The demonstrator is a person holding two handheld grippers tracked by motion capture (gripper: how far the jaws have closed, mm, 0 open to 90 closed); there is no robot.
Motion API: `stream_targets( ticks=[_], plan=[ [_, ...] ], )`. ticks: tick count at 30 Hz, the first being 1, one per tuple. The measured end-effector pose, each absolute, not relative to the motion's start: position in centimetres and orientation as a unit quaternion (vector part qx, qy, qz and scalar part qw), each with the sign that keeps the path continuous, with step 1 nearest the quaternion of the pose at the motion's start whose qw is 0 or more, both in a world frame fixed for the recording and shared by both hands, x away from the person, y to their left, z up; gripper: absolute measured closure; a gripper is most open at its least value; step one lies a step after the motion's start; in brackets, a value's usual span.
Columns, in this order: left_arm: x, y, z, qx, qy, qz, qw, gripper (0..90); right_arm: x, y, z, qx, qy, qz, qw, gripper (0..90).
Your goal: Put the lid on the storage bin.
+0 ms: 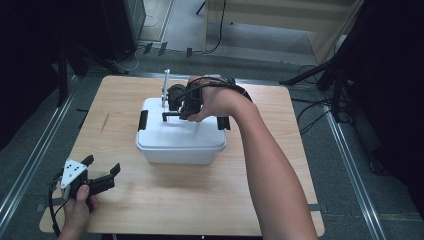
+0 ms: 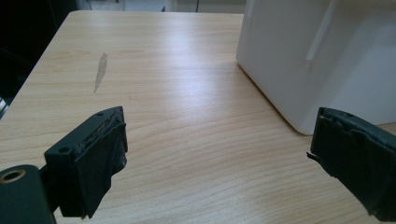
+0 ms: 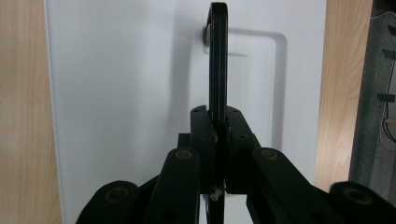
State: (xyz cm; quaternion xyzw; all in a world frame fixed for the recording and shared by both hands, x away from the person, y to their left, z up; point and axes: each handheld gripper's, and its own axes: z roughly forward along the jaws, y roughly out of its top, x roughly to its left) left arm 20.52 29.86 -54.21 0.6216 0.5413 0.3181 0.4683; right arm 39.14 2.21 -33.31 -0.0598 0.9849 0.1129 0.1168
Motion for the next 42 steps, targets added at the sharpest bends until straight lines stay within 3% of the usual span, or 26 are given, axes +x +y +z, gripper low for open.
stream_targets(
  ticks=[33,39,42],
  plan=[
    [20.5,29.9,-54.2,0.621,0.542,0.316,0.470,4.5,40.9,3.4,-34.8,-0.040,0.988,0.108,0.107,84.2],
    [20.5,29.9,-54.2,0.621,0.542,0.316,0.469,4.5,40.8,3.2,-34.8,-0.031,0.988,0.103,0.111,66.0],
    [20.5,29.9,-54.2,0.622,0.542,0.316,0.469,4.5,40.9,2.9,-34.6,-0.029,0.987,0.108,0.119,61.2]
  ],
)
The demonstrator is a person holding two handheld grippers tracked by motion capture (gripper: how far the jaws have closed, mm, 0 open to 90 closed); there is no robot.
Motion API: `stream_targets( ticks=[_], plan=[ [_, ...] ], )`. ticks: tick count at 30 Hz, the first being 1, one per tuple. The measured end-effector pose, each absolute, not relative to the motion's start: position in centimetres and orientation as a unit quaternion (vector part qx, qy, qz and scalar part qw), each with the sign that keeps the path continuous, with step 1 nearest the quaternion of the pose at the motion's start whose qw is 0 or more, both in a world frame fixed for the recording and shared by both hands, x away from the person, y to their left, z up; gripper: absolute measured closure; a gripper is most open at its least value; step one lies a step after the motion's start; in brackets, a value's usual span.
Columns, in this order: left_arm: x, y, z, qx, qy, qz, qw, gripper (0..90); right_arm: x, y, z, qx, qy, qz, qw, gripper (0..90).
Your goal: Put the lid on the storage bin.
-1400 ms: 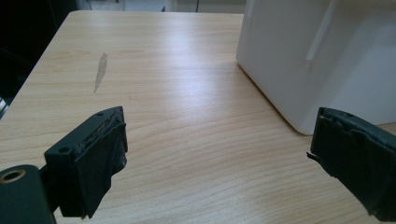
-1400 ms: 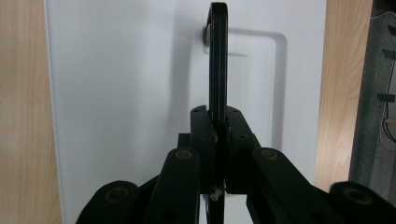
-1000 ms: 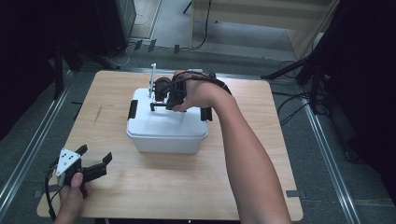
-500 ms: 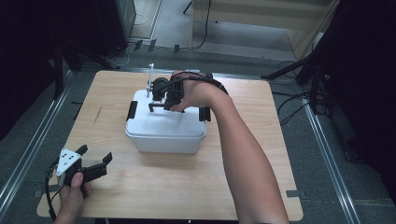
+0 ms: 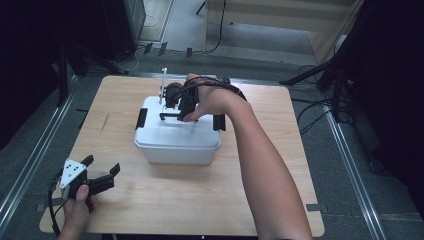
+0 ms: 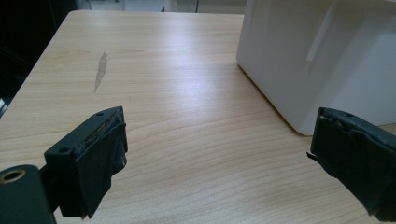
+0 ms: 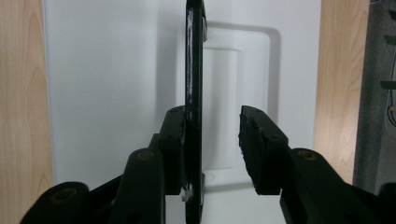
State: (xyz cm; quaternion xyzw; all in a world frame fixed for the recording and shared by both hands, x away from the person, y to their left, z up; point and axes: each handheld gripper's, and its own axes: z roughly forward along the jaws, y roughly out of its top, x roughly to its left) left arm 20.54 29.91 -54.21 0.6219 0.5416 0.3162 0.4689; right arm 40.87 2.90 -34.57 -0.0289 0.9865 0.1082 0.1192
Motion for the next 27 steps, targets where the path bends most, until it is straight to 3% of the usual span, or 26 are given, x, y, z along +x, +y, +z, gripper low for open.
stream_targets(
  ticks=[12,27],
  plan=[
    [20.6,29.9,-54.2,0.621,0.541,0.317,0.469,4.5,41.1,1.0,-34.0,-0.014,0.988,0.097,0.117,38.1],
    [20.6,29.7,-54.2,0.625,0.541,0.319,0.465,4.5,40.5,-3.7,-33.5,0.015,0.990,0.079,0.119,21.4]
  ],
)
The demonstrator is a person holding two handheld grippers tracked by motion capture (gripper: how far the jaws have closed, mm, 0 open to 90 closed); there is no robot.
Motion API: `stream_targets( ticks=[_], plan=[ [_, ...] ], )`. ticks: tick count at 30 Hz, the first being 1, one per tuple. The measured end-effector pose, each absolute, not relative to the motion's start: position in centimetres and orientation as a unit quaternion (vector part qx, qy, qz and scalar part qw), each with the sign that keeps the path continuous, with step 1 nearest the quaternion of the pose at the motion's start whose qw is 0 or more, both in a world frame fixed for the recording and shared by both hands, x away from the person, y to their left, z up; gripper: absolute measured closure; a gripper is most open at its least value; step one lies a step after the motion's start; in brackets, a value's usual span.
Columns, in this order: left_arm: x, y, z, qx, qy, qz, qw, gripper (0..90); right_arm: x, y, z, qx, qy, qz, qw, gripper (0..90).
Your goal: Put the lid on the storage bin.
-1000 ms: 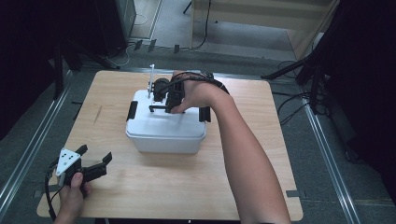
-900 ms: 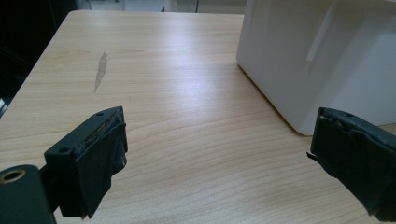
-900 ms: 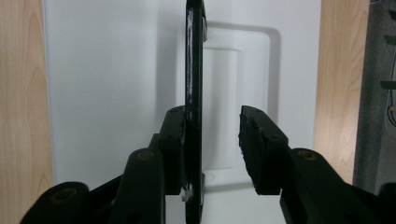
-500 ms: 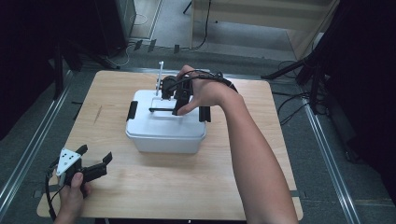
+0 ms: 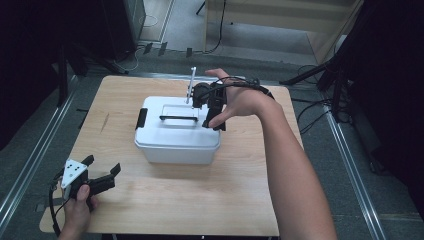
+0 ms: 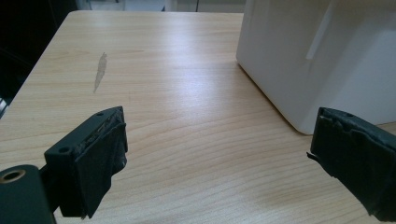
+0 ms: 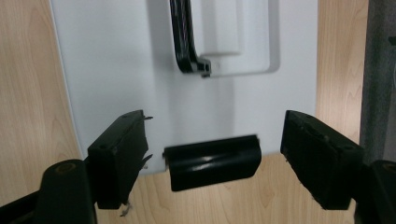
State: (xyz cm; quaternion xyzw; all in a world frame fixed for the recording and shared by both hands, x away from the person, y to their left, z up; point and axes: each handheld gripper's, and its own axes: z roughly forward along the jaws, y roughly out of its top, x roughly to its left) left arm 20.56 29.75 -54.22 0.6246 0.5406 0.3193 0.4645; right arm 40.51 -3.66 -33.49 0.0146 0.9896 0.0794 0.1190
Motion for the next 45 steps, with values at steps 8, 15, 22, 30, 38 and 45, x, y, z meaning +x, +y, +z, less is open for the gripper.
stream_targets(
  ticks=[8,15,22,30,38,45],
  plan=[
    [20.6,29.7,-54.2,0.625,0.539,0.320,0.465,4.5,40.5,-6.2,-33.7,0.036,0.989,0.076,0.120,14.4],
    [20.6,29.7,-54.2,0.626,0.539,0.321,0.464,4.5,40.3,-8.2,-34.0,0.052,0.987,0.080,0.131,0.0],
    [20.6,29.6,-54.3,0.624,0.540,0.322,0.464,4.6,40.0,-10.9,-34.4,0.076,0.983,0.096,0.134,0.0],
    [20.6,29.5,-54.3,0.627,0.539,0.324,0.460,4.5,39.4,-14.0,-35.2,0.098,0.979,0.113,0.138,0.0],
    [20.6,29.5,-54.3,0.628,0.539,0.325,0.459,4.5,38.5,-16.6,-35.8,0.120,0.974,0.120,0.149,0.0],
    [20.6,29.4,-54.3,0.629,0.538,0.325,0.457,4.5,37.7,-18.0,-36.6,0.134,0.969,0.134,0.159,0.0]
  ],
)
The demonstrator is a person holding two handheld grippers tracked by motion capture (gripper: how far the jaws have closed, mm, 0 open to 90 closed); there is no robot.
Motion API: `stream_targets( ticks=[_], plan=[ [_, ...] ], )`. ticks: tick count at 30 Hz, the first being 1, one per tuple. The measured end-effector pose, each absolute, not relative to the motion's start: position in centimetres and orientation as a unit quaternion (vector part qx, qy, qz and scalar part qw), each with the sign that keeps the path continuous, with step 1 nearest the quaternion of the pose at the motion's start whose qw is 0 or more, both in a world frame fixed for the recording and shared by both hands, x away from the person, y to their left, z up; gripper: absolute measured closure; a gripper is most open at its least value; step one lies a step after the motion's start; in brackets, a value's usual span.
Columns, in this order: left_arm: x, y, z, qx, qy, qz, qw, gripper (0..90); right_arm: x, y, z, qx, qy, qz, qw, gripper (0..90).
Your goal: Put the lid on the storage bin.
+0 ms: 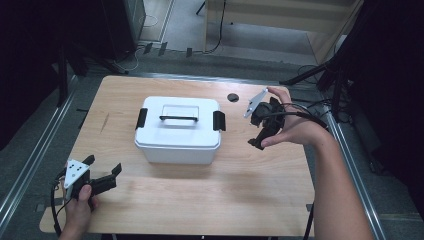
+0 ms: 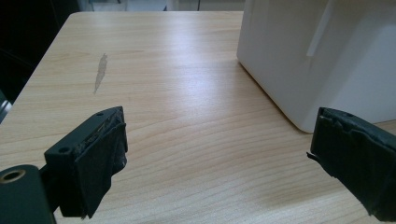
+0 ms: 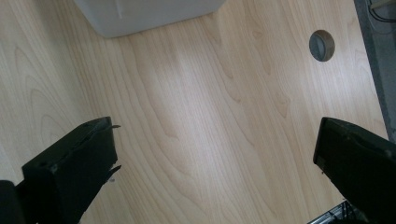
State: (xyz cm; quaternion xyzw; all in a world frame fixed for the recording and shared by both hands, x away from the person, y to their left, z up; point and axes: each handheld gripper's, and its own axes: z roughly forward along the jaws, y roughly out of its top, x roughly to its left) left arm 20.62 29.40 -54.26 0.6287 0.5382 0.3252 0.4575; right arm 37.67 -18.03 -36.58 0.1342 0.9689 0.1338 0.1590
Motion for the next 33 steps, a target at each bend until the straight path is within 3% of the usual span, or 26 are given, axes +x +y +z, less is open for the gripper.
stream_targets(
  ticks=[33],
  plan=[
    [20.7,29.4,-54.3,0.629,0.539,0.326,0.455,4.5,31.8,-24.0,-44.7,0.205,0.937,0.217,0.179,0.0]
  ],
)
